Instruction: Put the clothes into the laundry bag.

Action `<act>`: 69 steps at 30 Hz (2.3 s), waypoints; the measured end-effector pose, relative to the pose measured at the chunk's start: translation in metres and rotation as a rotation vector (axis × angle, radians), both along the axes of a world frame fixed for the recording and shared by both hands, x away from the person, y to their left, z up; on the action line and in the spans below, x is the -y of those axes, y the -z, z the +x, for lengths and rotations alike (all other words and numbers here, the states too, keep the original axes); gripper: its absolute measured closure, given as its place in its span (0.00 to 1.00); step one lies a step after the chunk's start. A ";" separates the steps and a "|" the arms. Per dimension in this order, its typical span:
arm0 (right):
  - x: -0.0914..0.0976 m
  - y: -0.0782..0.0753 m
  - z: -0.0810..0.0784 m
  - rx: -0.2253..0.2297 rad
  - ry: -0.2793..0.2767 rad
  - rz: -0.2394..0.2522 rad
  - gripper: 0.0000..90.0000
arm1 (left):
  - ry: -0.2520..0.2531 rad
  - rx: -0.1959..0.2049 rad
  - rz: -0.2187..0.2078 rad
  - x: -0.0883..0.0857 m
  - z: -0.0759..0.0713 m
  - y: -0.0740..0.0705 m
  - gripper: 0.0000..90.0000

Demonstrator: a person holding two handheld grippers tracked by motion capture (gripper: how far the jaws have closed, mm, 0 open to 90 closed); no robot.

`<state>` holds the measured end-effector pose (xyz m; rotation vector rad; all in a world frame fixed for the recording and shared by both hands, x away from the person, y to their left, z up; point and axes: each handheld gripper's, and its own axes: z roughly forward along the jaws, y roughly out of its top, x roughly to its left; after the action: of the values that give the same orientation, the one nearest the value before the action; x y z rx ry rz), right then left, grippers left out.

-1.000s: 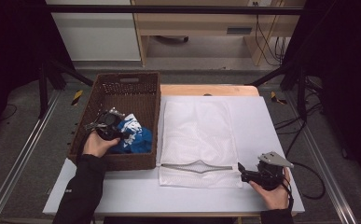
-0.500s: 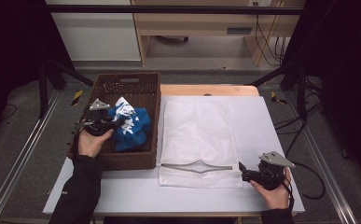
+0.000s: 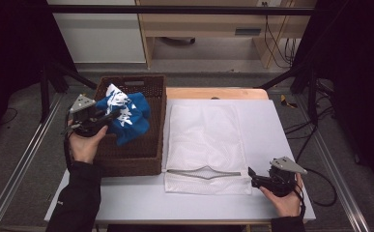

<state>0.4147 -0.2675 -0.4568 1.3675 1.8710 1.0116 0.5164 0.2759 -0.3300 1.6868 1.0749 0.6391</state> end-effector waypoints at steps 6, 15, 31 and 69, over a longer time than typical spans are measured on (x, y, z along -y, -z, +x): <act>0.000 -0.001 -0.001 0.006 -0.003 -0.001 0.05 | 0.008 0.064 -0.036 -0.001 -0.020 -0.017 0.81; 0.000 -0.003 -0.002 0.013 -0.001 0.001 0.05 | 0.041 0.114 -0.052 0.017 -0.042 -0.037 0.81; 0.002 -0.005 -0.003 0.024 0.001 0.008 0.05 | 0.160 0.149 -0.047 0.073 -0.063 -0.060 0.81; 0.004 -0.005 -0.004 0.020 0.003 0.018 0.05 | 0.432 0.036 0.089 0.235 -0.047 0.015 0.81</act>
<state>0.4112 -0.2713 -0.4518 1.3649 1.8493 1.0389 0.4693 0.0410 -0.3450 1.8996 0.6321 0.4384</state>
